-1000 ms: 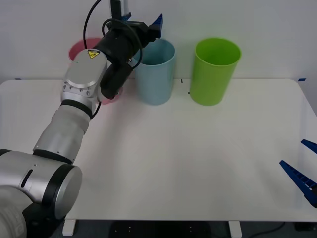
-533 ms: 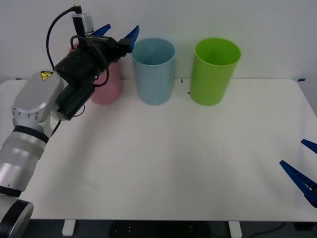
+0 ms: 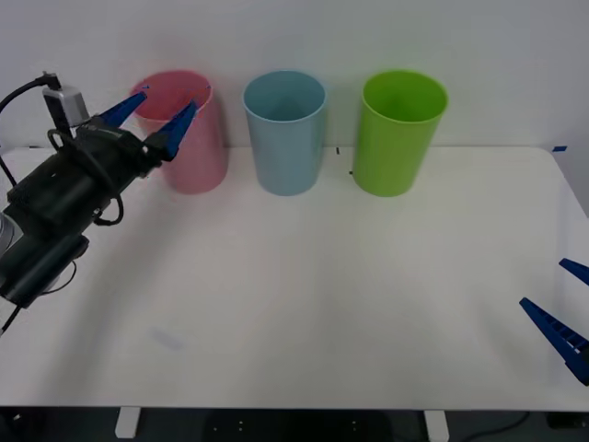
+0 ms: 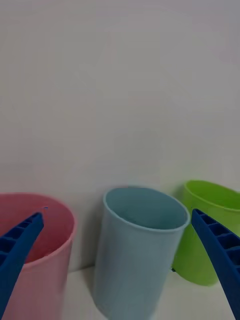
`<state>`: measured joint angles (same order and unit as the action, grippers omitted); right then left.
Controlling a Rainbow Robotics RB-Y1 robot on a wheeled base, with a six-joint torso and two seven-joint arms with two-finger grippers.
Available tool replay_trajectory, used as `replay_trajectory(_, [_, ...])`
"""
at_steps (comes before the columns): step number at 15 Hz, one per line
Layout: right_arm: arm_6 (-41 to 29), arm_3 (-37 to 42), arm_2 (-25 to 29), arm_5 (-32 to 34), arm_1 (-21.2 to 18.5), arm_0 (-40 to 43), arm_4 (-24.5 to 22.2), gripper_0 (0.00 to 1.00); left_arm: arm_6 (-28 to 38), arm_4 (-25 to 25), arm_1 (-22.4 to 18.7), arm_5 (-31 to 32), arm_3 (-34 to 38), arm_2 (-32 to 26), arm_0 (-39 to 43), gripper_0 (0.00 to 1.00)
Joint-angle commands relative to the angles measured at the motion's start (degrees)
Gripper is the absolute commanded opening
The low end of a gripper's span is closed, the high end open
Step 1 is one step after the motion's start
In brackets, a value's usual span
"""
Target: Grasp the object on the table and drop it into the matching bin: aluminum can to the light blue bin, PET bottle to the pink bin.
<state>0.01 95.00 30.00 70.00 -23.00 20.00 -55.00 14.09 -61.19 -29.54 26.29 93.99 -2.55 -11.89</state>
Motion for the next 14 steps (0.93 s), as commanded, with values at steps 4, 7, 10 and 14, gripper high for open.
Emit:
replay_trajectory(4, [-0.01,0.0,0.0,0.0,0.0,0.0,0.0,1.0,-1.79,-0.51,0.1,12.47,9.28,-11.95,14.97,1.0])
replay_trajectory(7, [-0.01,0.0,0.0,0.0,0.0,0.0,0.0,1.0,-2.05,-0.6,0.1,19.85,10.95,-18.63,20.15,1.0])
replay_trajectory(10, [-0.01,0.0,0.0,0.0,0.0,0.0,0.0,1.0,-2.49,-0.6,0.1,27.15,11.13,-24.96,24.46,1.0])
replay_trajectory(14, [-0.01,0.0,0.0,0.0,0.0,0.0,0.0,1.0,-2.84,0.46,0.1,33.47,11.04,-30.76,29.2,1.0])
